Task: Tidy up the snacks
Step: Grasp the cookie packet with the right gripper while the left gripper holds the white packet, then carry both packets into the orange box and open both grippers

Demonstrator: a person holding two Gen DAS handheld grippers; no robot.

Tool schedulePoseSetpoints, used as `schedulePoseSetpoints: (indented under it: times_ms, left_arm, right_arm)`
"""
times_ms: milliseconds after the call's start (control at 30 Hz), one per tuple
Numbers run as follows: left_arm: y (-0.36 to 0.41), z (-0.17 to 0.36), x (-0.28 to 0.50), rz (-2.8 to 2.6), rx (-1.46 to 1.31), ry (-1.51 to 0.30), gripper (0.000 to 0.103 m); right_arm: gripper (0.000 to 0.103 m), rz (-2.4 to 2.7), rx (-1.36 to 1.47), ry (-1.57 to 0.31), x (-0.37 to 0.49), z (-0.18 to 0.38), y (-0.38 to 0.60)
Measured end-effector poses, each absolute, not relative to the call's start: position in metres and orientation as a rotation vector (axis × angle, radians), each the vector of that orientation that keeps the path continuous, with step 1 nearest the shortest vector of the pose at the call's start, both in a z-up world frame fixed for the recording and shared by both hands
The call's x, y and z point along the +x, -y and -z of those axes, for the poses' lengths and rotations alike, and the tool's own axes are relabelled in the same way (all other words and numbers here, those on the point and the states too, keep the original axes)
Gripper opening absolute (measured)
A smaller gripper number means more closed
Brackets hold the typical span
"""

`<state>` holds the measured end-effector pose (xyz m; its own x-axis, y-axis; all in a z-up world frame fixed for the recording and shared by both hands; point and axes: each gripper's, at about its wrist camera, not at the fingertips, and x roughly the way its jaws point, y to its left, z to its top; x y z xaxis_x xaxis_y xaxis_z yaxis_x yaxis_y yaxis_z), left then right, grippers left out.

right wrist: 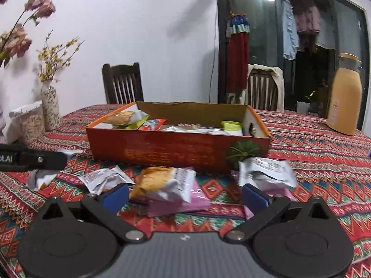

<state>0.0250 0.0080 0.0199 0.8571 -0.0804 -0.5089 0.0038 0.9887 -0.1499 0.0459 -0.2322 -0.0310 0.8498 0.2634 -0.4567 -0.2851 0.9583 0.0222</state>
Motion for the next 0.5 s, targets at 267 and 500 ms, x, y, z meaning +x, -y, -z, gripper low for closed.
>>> schedulePoseSetpoints:
  times_ms: [267,500]
  left_arm:
    - [-0.023,-0.018,0.035,0.038,-0.143,-0.529,0.043]
    - [-0.035,-0.013,0.043,0.033,-0.142,-0.529,0.043]
  right_arm:
    - [0.102,-0.278,-0.048,-0.53,0.075,0.031,0.201]
    - [0.09,-0.245,-0.133,-0.559,0.091,0.039,0.177]
